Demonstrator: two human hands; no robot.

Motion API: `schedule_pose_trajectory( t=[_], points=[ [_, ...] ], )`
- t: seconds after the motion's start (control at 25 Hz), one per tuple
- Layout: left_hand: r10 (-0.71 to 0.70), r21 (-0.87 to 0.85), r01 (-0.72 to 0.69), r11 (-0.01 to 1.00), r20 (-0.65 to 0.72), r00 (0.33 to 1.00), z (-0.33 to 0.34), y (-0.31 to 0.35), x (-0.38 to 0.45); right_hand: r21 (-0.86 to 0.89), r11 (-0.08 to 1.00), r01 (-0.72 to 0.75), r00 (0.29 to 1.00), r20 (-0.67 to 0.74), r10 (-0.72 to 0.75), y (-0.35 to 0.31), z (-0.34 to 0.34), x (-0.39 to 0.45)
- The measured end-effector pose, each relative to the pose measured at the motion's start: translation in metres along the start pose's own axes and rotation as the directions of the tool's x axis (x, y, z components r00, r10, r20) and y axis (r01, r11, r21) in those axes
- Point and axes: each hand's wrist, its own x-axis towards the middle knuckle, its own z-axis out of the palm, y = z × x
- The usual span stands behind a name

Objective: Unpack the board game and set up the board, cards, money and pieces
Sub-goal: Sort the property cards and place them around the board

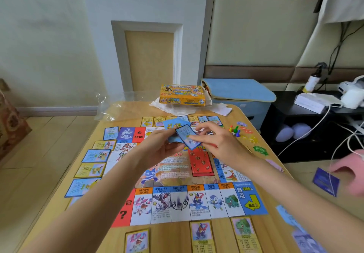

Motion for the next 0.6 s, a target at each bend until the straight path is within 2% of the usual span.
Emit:
schedule_pose_trajectory(
  t=[0.12, 0.24, 0.32, 0.4, 0.52, 0.6],
  points=[
    [0.013, 0.016, -0.013, 1.0, 0.027, 1.0, -0.003, -0.001, -0.01, 0.017, 1.0, -0.026, 0.996, 0.084, 0.025, -0.007, -0.007, -0.002],
    [0.059, 0.055, -0.061, 0.997, 0.038, 0.998, -0.007, 0.002, -0.015, 0.187, 0.928, -0.323, 0.93, 0.243, 0.275, -0.023, -0.016, -0.003],
    [0.076, 0.072, -0.077, 0.994, 0.027, 0.997, -0.009, 0.007, -0.018, 0.387, 0.777, -0.497, 0.868, 0.238, 0.436, -0.027, -0.024, -0.001],
    [0.082, 0.094, -0.084, 0.992, 0.024, 0.996, -0.009, 0.011, -0.02, 0.566, 0.587, -0.579, 0.8, 0.256, 0.543, -0.033, -0.03, 0.002],
    [0.099, 0.14, -0.102, 0.985, 0.024, 0.995, -0.008, 0.011, -0.025, 0.67, 0.365, -0.646, 0.728, 0.397, 0.56, -0.049, -0.03, 0.008],
    [0.114, 0.171, -0.119, 0.978, 0.036, 0.993, -0.01, 0.01, -0.034, 0.687, 0.3, -0.662, 0.701, 0.427, 0.571, -0.058, -0.025, 0.011]
  ],
)
